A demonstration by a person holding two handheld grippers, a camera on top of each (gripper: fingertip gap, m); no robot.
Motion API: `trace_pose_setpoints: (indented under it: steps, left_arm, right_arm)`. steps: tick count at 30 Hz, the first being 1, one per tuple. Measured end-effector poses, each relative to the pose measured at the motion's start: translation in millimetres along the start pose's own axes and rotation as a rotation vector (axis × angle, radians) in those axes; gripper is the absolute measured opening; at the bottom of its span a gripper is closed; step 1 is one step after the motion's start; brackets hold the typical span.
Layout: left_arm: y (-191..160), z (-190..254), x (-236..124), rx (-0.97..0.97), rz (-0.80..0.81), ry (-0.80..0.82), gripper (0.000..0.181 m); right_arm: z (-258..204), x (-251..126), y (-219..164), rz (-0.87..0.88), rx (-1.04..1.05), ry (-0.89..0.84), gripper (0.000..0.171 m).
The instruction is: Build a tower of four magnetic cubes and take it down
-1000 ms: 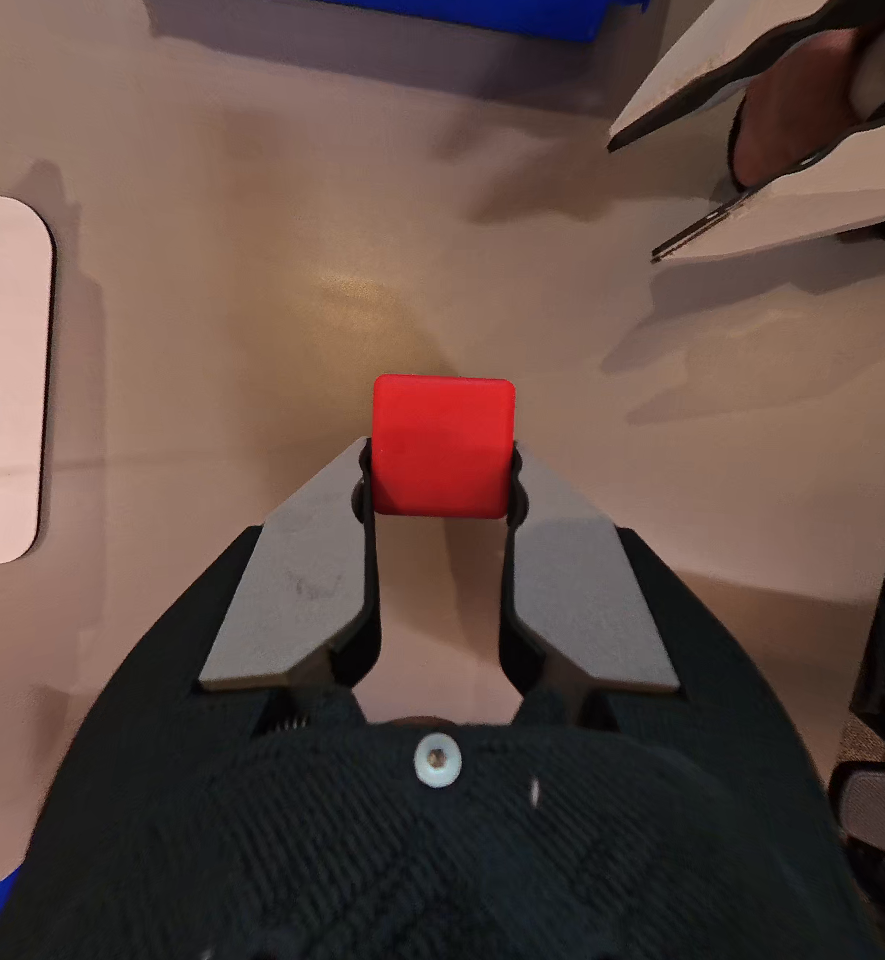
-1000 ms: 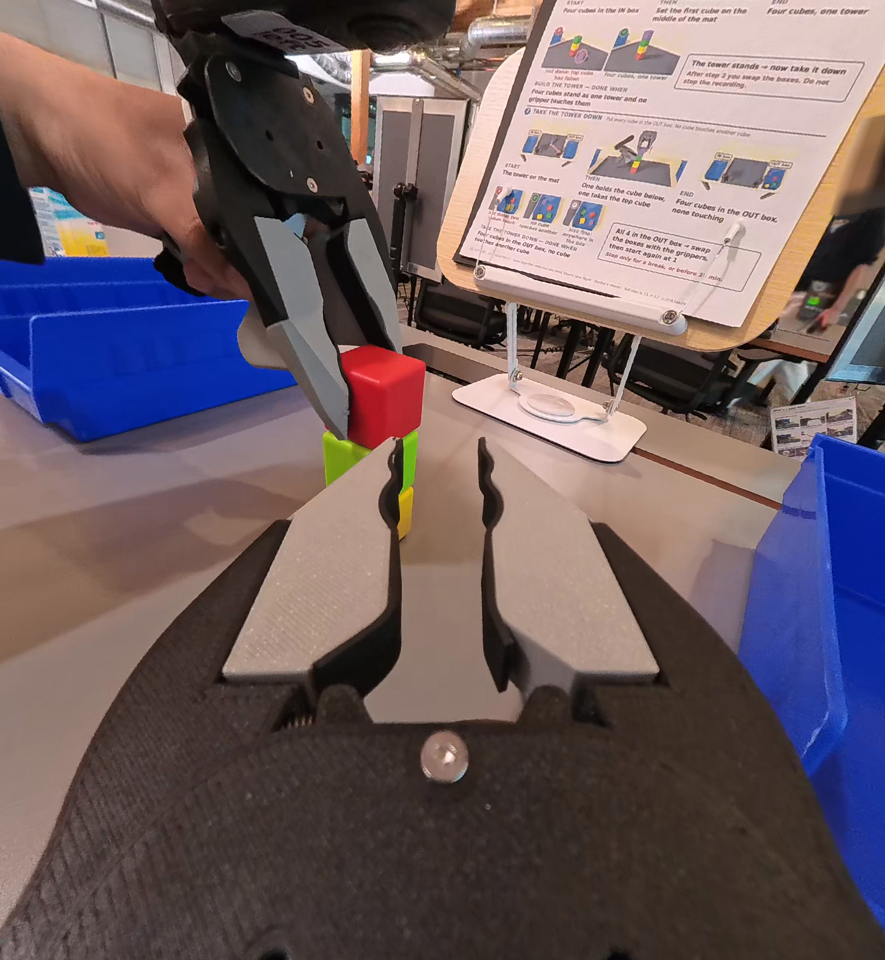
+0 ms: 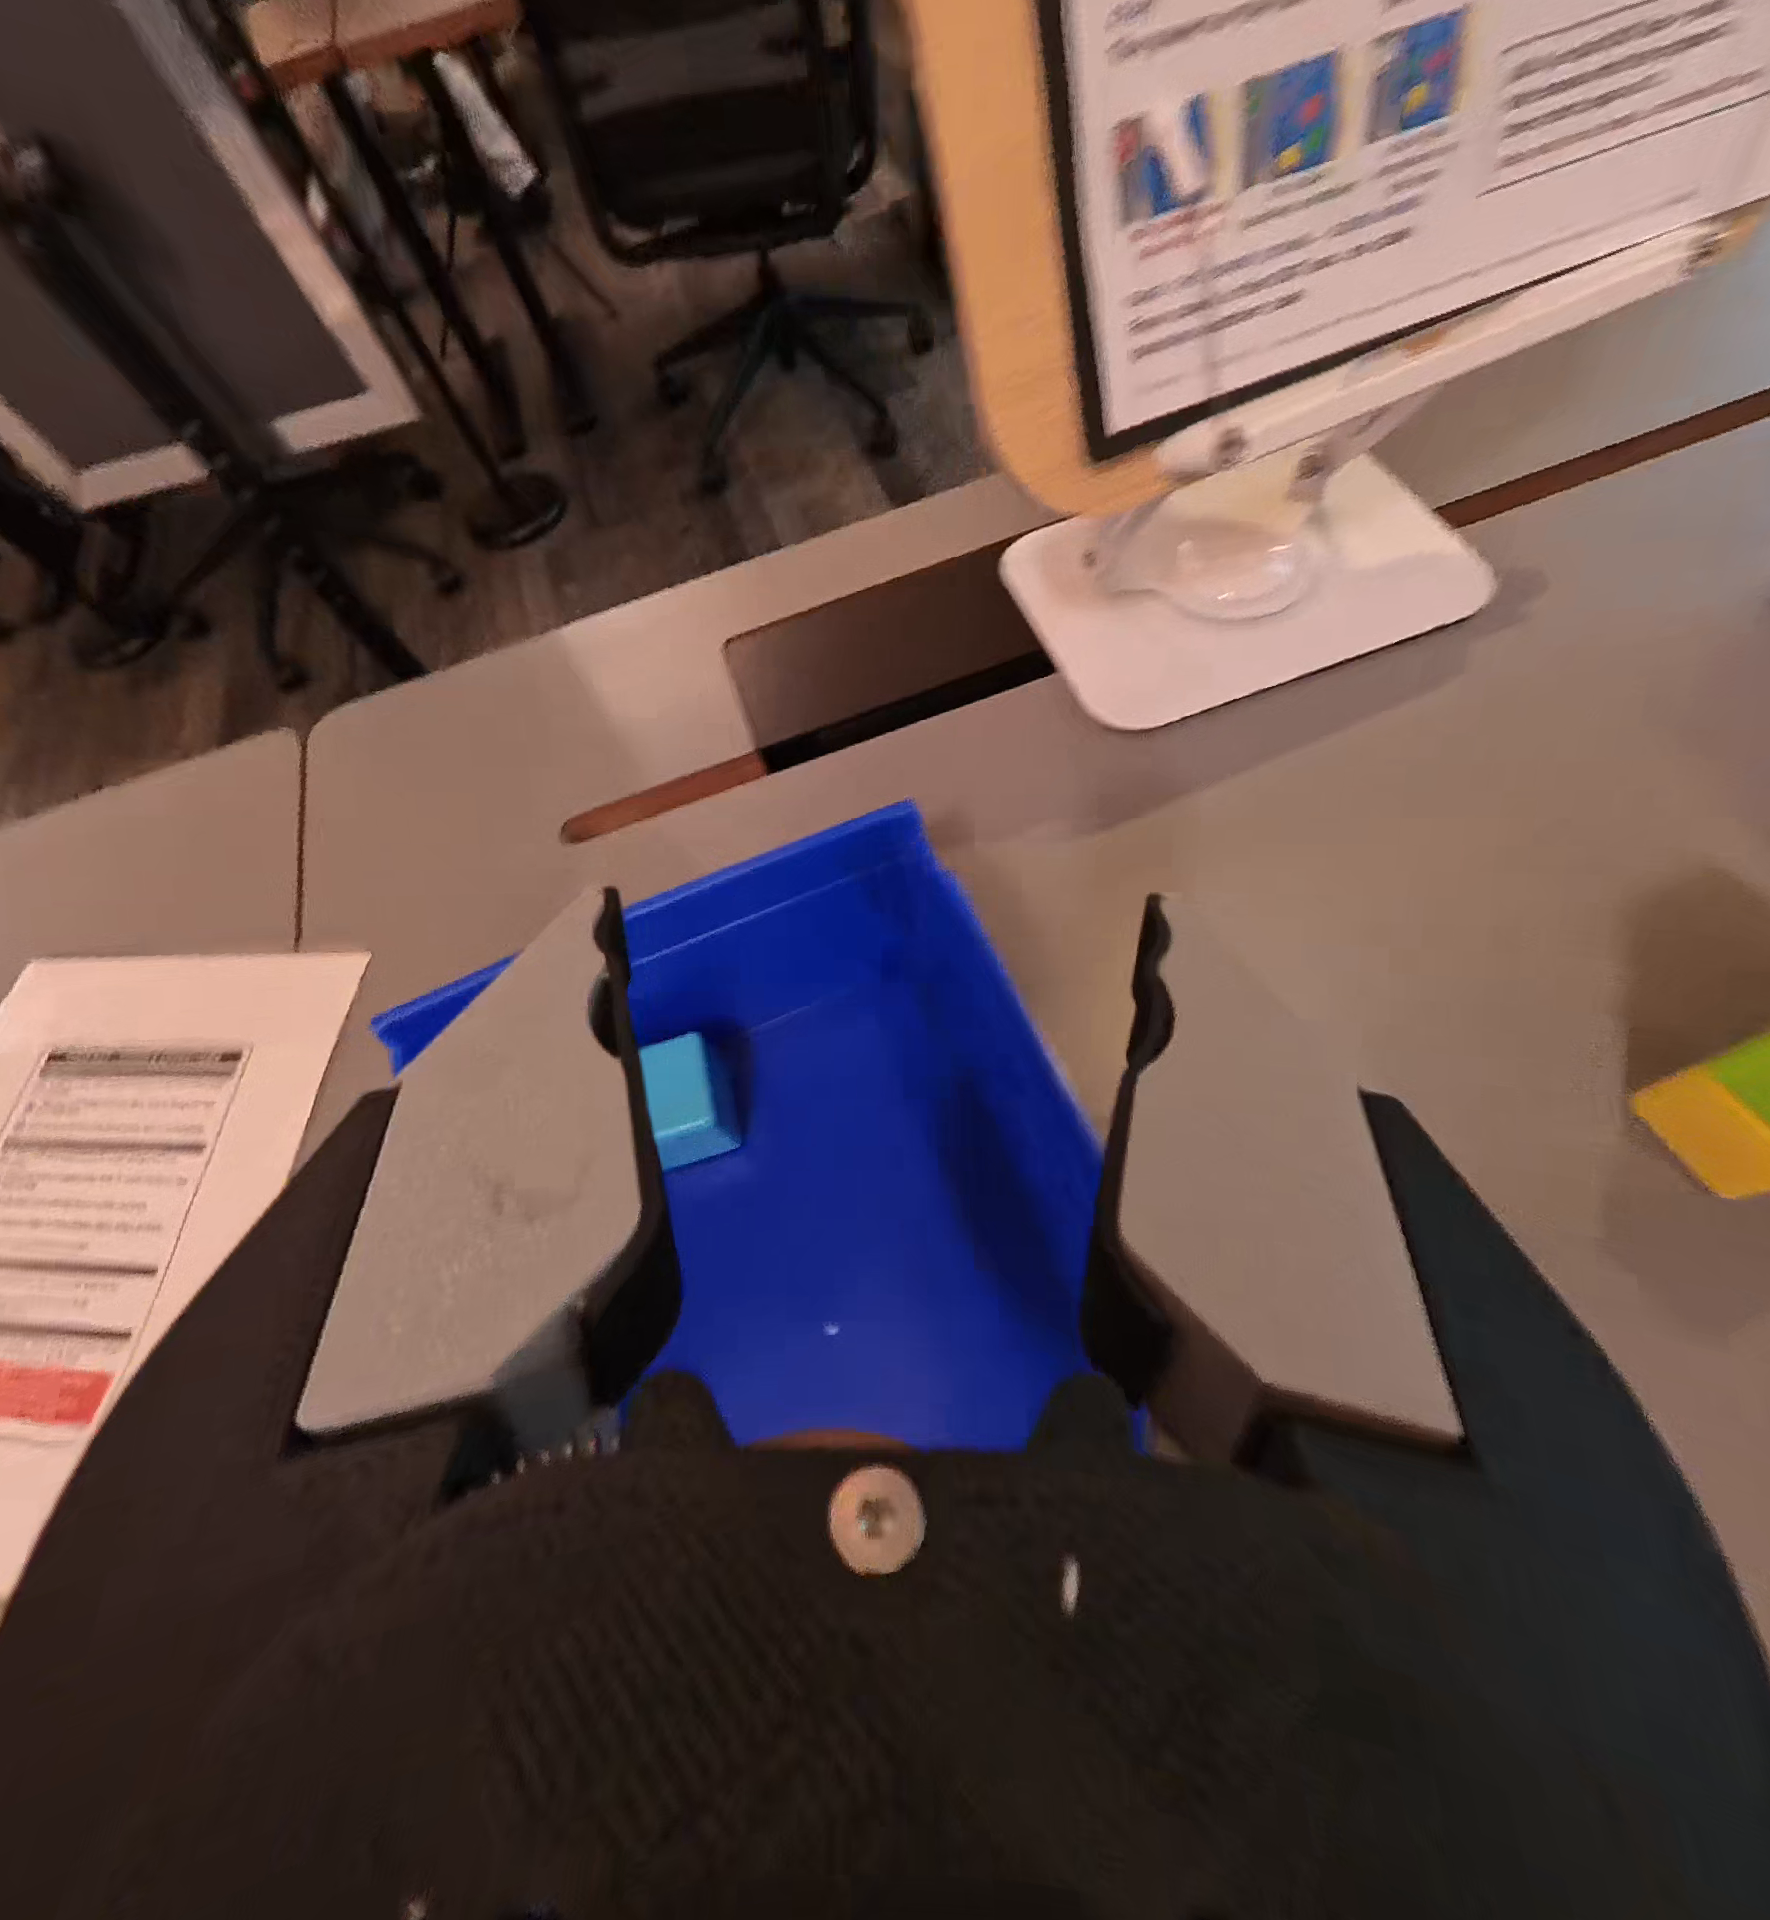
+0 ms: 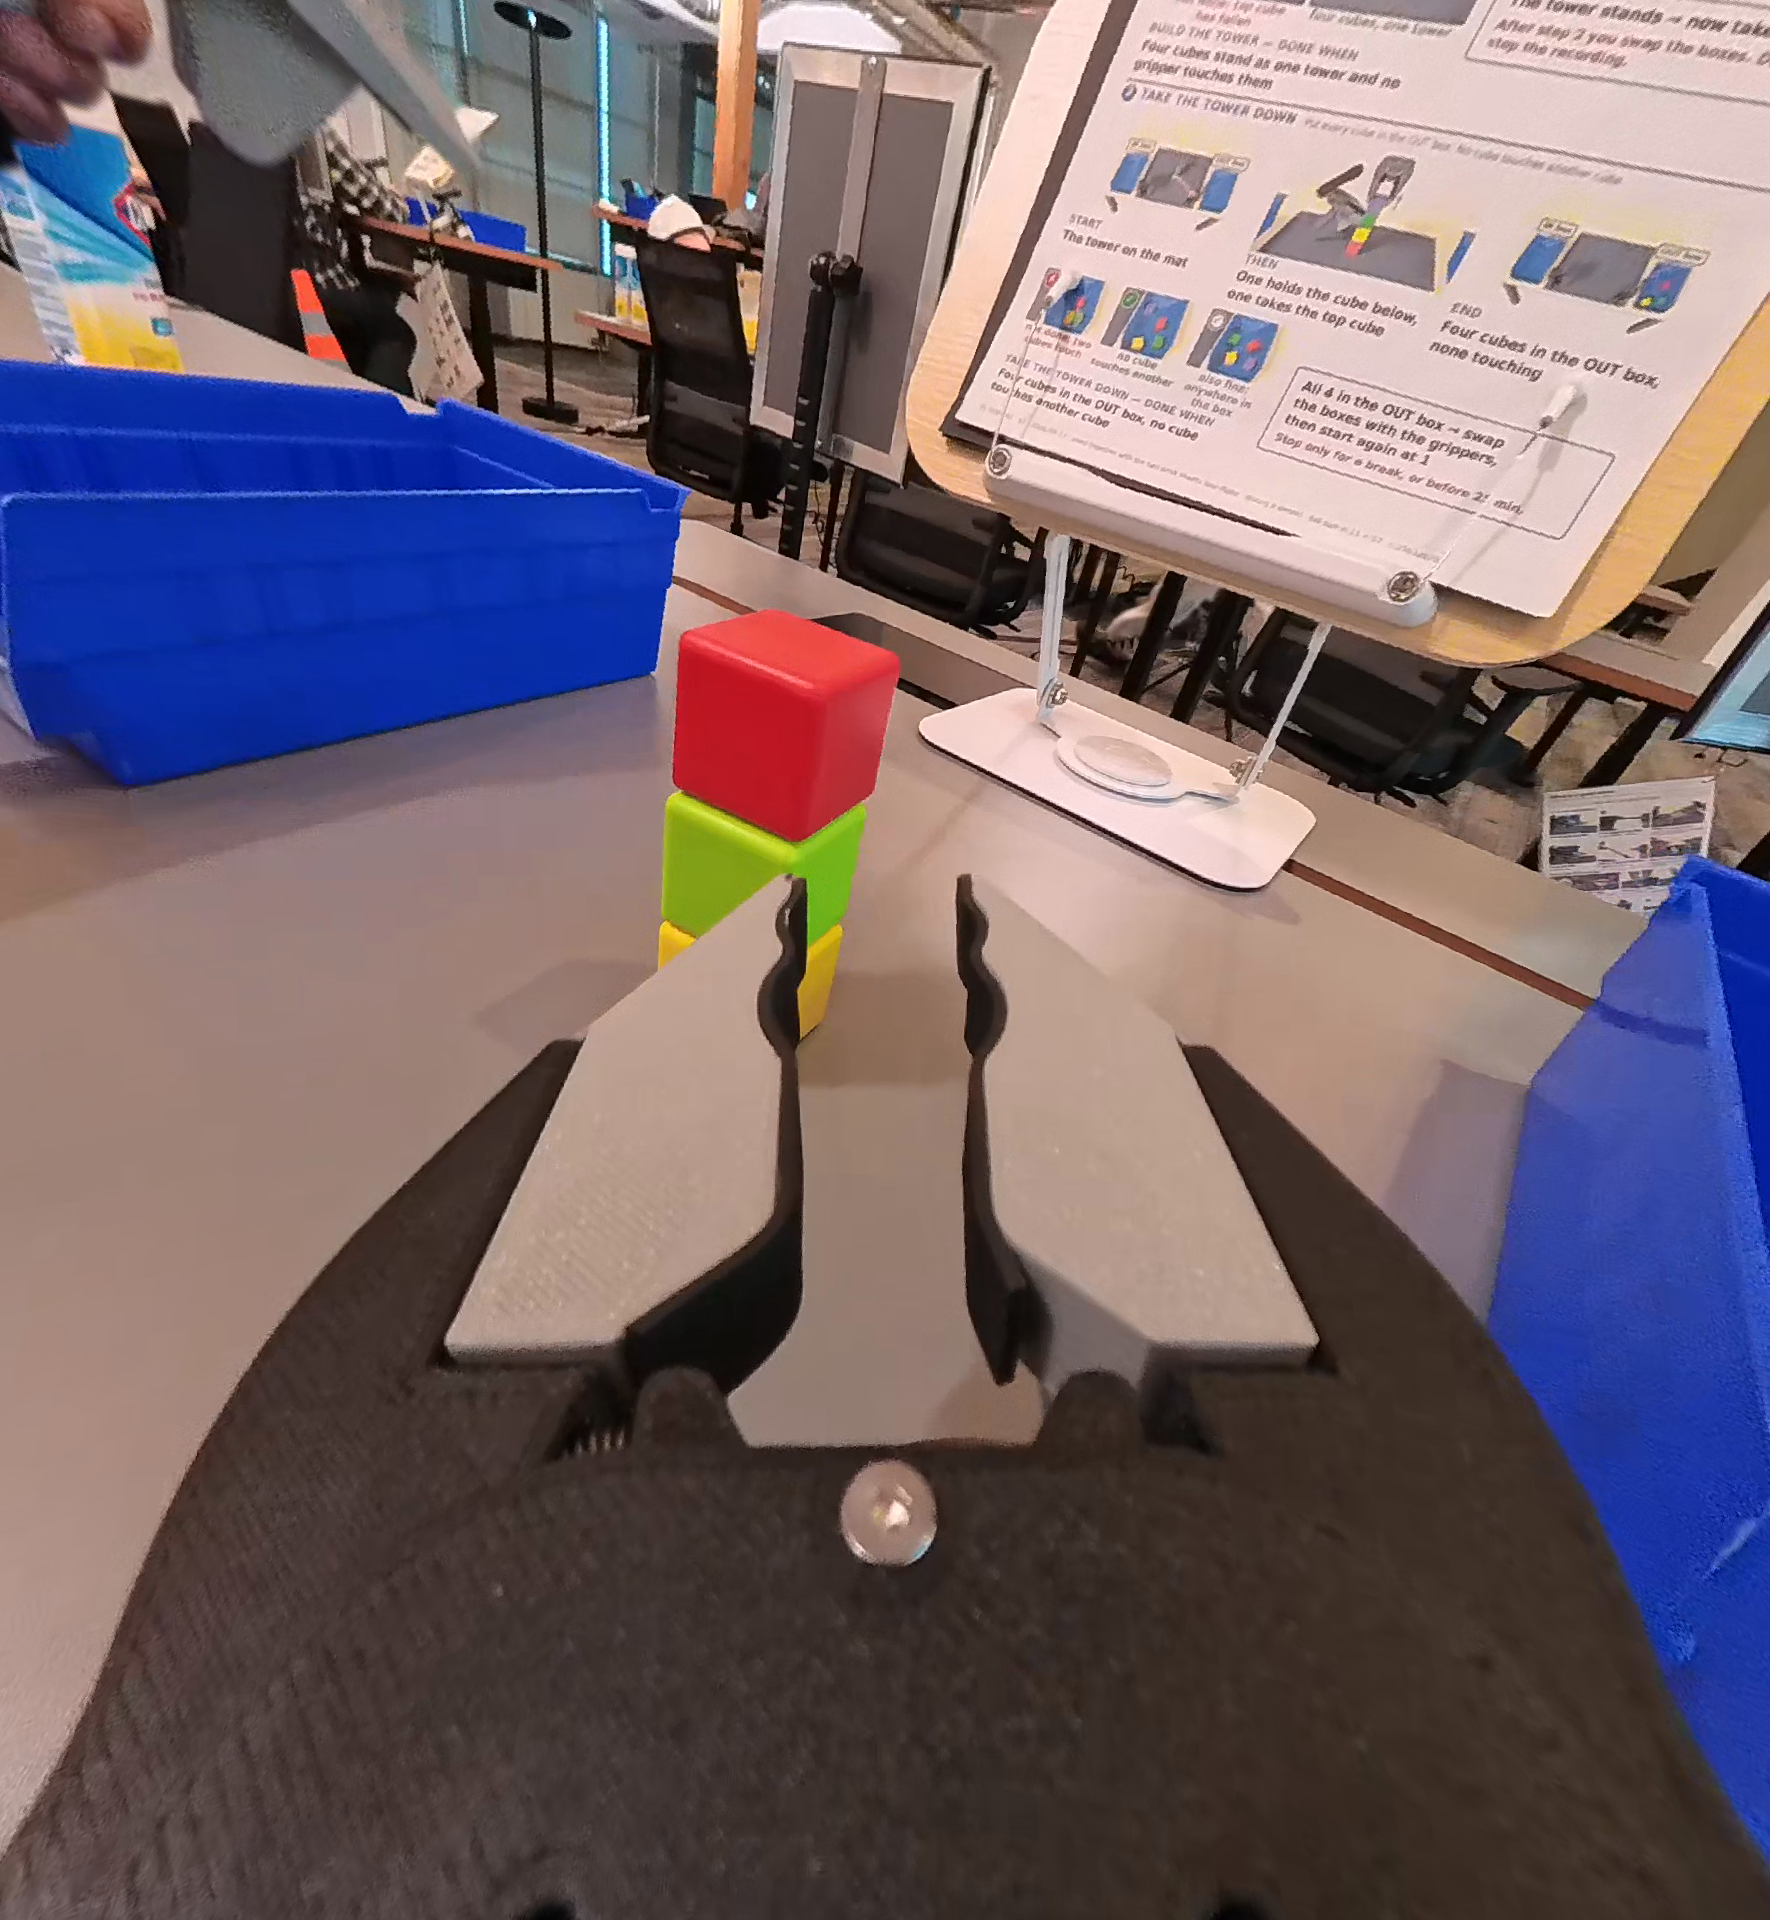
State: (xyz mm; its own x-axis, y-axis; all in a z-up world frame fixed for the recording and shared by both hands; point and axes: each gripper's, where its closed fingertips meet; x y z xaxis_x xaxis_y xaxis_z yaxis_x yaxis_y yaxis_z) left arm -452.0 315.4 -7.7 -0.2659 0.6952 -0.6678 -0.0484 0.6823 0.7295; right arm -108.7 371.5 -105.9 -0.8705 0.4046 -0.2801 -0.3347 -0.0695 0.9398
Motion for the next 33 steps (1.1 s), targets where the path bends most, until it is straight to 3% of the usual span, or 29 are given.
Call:
trace_pose_setpoints:
  steps: [8,17,20,21,22,27,33]
  left_arm:
    - [-57.1,-54.5,71.5,-0.182,-0.174,0.068,0.093]
    - [-116.7,-84.5,140.0,-0.210,-0.347,0.125,0.090]
    - [-131.3,-84.5,156.5,-0.221,-0.378,0.105,0.082]
    - [-136.4,-83.7,160.7,-0.229,-0.388,0.096,0.066]
    - [-141.3,-85.7,162.8,-0.230,-0.396,0.104,0.050]
    - [-142.6,-82.7,155.4,-0.198,-0.392,0.103,0.048]
    - [-114.4,-64.3,111.5,-0.149,-0.315,0.032,0.048]
  right_arm:
    - [-2.9,2.6,-2.1,-0.015,-0.013,0.006,0.026]
    - [-5.9,5.6,-3.8,-0.030,-0.030,0.011,0.026]
    - [-4.7,5.8,-4.6,-0.033,-0.023,0.011,0.026]
    - [-4.1,5.9,-4.9,-0.033,-0.023,0.009,0.026]
    - [-3.7,6.0,-5.3,-0.035,-0.023,0.008,0.026]
    - [-2.6,7.0,-6.9,-0.041,-0.016,0.007,0.026]
    - [-1.2,4.7,-5.2,-0.030,-0.012,0.001,0.025]
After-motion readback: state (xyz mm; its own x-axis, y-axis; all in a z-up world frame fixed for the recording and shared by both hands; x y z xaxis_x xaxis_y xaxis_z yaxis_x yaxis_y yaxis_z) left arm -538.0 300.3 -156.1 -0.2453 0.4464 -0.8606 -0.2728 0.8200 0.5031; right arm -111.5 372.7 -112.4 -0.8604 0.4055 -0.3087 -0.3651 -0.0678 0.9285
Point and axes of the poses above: each gripper's, where its closed fingertips meet, x out along the fingers, y out of its top, z = x × y across the jaws, and after that the axes turned 12 degrees about -z, right-handed
